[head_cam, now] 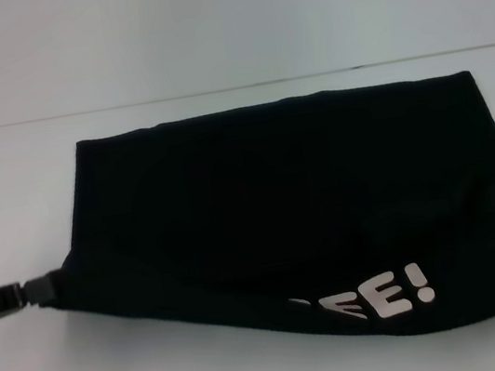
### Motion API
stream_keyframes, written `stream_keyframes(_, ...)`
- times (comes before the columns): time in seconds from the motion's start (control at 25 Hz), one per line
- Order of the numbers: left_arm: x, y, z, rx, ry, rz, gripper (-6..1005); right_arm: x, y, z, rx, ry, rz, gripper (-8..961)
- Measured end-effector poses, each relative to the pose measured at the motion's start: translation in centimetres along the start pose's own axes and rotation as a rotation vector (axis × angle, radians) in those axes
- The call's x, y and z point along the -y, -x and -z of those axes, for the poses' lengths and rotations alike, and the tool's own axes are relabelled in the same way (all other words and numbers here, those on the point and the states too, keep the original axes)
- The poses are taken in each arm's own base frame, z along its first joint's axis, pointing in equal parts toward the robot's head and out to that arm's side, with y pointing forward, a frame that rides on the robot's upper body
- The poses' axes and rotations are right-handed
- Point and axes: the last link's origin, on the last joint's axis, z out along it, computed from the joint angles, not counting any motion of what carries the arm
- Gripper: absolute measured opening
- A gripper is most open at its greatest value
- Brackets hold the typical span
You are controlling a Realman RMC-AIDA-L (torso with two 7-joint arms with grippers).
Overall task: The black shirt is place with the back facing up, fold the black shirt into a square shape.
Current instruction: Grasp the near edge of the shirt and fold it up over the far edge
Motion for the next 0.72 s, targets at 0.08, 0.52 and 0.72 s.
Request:
stream_keyframes(0.08, 0.0, 0.8, 0.4, 0.009, 0.005, 0.006, 75, -0.2, -0.7, 0.6, -0.007, 0.0, 0.0, 2)
stream_keyframes(0.52, 0.6, 4.5, 1.5, 0.034, -0.009, 0.087, 84, -1.2, -4.0, 2.5, -0.028, 0.008, -0.041, 2)
stream_keyframes(0.72, 0.7, 5.4, 1.6, 0.035, -0.012, 0.1, 88, -1.4, -4.8, 2.7, -0.033, 0.008, -0.056, 2)
